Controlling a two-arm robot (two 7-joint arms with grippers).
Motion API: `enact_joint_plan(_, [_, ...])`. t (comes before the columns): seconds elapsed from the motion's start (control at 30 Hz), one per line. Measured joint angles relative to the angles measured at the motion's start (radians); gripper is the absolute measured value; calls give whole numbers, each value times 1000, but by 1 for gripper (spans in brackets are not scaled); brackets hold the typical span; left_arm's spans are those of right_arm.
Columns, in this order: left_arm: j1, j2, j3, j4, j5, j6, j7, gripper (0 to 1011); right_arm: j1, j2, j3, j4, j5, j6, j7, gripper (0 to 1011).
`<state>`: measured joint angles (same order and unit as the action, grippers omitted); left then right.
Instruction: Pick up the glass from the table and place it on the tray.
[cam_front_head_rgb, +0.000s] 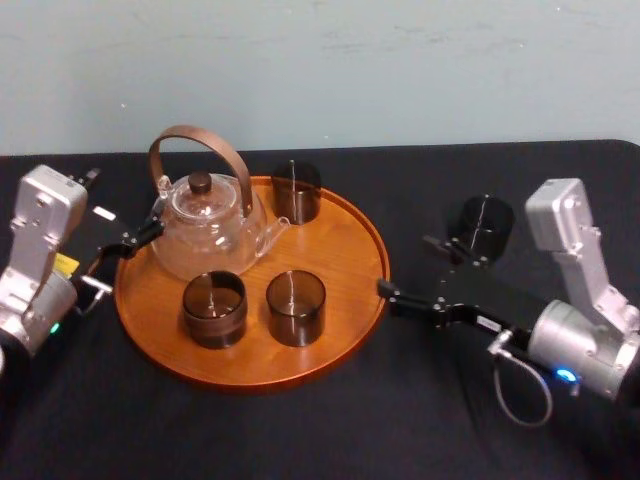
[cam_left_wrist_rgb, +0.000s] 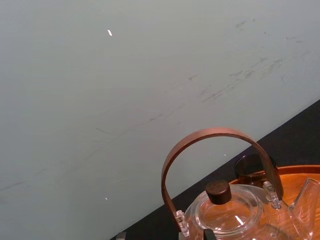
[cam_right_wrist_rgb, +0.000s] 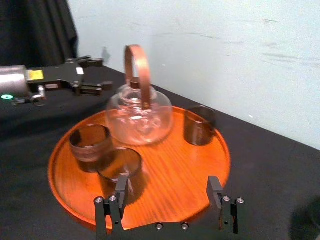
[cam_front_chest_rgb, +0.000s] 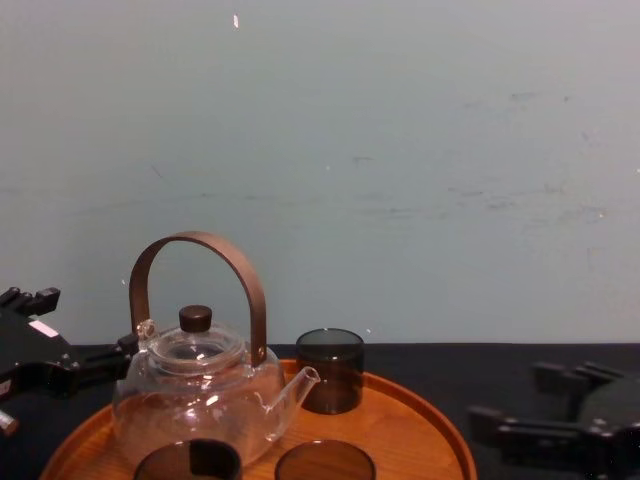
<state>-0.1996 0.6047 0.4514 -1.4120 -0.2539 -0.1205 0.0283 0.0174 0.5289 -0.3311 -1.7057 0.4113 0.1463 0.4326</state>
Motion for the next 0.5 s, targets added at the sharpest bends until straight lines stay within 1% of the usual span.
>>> enact_joint_plan(0.17, [0, 0, 0, 0, 0, 0, 0, 1001, -20, 21, 28, 2, 18, -2, -14, 1003])
enact_joint_plan(0.23, [0, 0, 0, 0, 0, 0, 0, 1001, -27, 35, 46, 9, 30, 8, -22, 1002])
enact_joint_plan(0.5, [0, 0, 0, 0, 0, 0, 0, 1001, -27, 62, 90, 36, 51, 42, -50, 1002])
